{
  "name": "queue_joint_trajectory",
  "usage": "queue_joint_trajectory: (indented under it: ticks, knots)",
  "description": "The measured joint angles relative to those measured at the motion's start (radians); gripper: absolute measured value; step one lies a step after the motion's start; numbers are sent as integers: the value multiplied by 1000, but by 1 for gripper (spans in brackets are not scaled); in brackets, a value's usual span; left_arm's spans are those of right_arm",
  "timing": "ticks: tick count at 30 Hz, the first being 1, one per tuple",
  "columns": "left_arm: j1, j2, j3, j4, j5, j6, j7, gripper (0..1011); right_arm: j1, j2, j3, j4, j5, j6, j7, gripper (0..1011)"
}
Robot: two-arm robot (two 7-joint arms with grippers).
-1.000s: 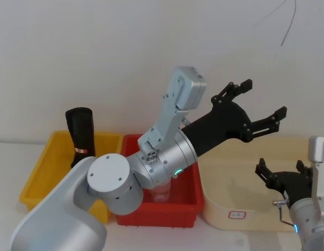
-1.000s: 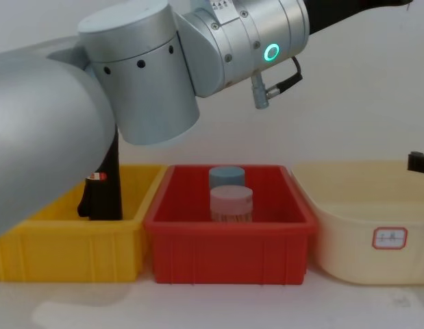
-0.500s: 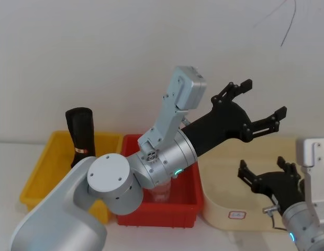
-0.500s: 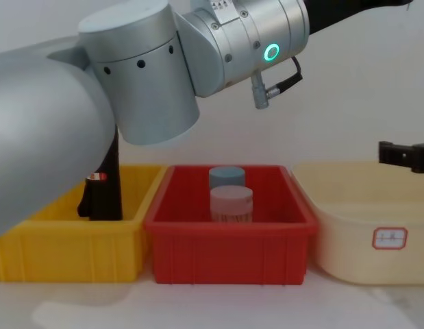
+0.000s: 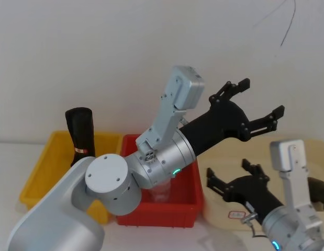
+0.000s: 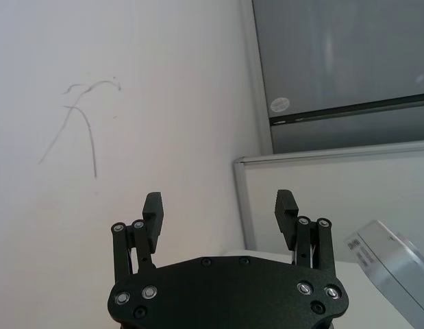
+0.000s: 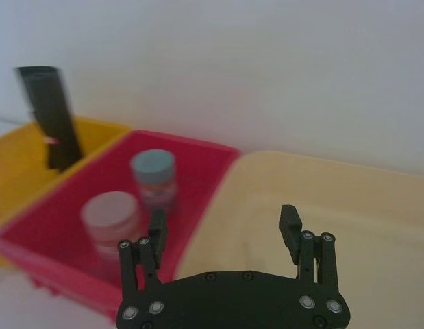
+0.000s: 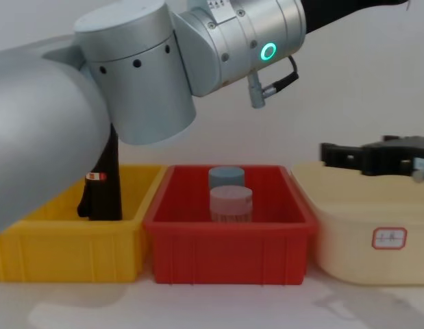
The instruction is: Pick up the garbage bag with the one hand and transfer it to the other hand.
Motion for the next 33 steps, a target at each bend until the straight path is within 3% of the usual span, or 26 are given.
queue_joint_trajectory:
  ticks: [6, 18, 33]
  knots:
    - [20, 19, -12, -36, 23, 3, 36, 1001, 35, -4, -44, 22, 19, 16, 57, 1001]
    - [85, 78, -55, -144, 85, 36, 135, 1002, 102, -23, -102, 89, 35, 31, 107, 1002]
    - [206, 176, -154, -313, 169, 97, 276, 1002, 168, -39, -140, 169, 42, 36, 123, 1001]
